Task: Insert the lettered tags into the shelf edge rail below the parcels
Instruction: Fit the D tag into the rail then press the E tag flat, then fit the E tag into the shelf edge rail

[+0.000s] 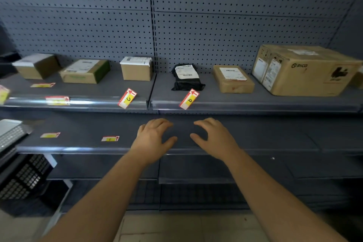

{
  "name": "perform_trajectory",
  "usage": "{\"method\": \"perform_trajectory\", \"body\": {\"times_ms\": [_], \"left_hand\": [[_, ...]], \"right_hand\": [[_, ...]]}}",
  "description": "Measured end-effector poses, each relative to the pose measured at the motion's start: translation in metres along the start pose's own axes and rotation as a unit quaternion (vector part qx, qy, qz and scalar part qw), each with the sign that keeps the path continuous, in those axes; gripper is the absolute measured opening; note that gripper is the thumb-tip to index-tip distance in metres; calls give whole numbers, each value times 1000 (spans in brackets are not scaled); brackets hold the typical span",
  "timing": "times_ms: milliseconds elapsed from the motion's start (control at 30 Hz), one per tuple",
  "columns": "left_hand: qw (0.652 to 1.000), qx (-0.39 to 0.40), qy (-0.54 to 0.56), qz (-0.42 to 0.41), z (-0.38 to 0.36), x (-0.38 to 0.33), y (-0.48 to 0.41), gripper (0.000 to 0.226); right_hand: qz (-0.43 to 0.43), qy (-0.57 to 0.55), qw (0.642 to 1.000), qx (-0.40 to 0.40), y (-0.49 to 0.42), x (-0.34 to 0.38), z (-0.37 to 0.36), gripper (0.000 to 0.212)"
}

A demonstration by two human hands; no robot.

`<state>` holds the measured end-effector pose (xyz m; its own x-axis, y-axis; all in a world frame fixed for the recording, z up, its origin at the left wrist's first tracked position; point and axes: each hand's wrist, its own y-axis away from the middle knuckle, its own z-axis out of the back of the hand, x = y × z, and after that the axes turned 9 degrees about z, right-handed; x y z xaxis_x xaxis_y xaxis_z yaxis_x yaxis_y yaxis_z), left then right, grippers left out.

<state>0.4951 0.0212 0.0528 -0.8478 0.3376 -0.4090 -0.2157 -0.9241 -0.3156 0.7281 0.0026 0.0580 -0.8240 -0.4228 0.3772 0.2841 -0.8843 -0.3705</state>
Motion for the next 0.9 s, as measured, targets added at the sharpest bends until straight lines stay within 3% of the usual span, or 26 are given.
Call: {"method": "perform_trajectory", "body": {"times_ms": [333,533,900], "left_hand": [[998,-14,-21,59,45,15,108,51],[996,-34,-18,85,76,42,138,66],[993,-30,-30,114,136,167,159,50]], "right_hand": [[29,-39,998,29,51,77,-17,51],[58,-44,997,39,48,129,-25,49],[65,-71,993,75,-9,233,-104,47]]}}
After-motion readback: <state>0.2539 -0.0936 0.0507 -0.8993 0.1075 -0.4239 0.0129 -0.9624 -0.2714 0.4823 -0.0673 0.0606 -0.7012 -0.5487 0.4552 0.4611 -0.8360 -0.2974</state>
